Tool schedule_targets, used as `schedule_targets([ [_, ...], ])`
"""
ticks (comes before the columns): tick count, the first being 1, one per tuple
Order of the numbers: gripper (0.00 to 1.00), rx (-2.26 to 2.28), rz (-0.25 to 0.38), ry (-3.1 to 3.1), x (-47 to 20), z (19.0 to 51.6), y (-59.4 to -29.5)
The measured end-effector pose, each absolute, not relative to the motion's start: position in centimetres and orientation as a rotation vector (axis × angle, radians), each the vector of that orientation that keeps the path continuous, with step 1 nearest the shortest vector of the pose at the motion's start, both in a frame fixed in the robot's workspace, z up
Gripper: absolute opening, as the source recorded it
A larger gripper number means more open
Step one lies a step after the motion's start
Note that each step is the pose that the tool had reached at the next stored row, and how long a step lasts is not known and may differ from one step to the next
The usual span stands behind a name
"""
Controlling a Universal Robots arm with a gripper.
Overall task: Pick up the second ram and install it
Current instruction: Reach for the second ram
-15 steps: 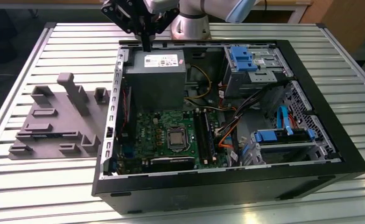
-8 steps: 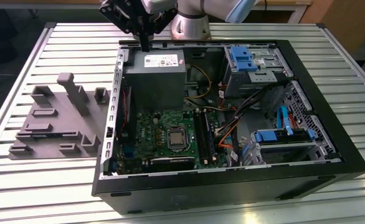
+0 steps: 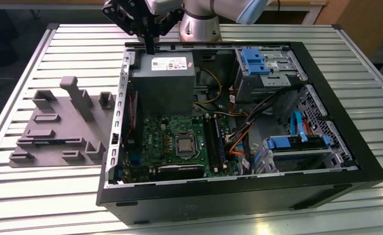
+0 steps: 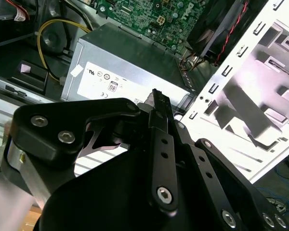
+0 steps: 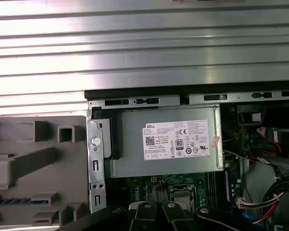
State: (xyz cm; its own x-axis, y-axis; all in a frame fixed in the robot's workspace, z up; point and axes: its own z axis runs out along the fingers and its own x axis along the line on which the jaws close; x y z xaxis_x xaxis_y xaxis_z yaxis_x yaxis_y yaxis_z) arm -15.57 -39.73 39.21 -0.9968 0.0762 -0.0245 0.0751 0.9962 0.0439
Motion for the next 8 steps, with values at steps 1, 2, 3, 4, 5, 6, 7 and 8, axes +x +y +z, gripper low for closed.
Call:
schedule_targets([
  [1, 0.11, 0.118, 0.067, 3.112, -15.61, 39.2, -39.73],
  [2, 0.11, 0.118, 0.067, 3.112, -15.66, 39.2, -39.73],
  [3, 0.11, 0.118, 0.067, 3.112, -15.7, 39.2, -39.73],
  [4, 0.11, 0.118, 0.067, 3.112, -15.73, 39.2, -39.73],
  [5, 0.11, 0.118, 0.067, 3.112, -15.77, 39.19, -39.73],
  [6, 0.11, 0.118, 0.067, 3.113, -15.8, 39.19, -39.73],
  [7, 0.11, 0.118, 0.067, 3.112, -15.83, 39.18, -39.73],
  [8, 0.11, 0.118, 0.067, 3.112, -15.87, 39.18, -39.73],
])
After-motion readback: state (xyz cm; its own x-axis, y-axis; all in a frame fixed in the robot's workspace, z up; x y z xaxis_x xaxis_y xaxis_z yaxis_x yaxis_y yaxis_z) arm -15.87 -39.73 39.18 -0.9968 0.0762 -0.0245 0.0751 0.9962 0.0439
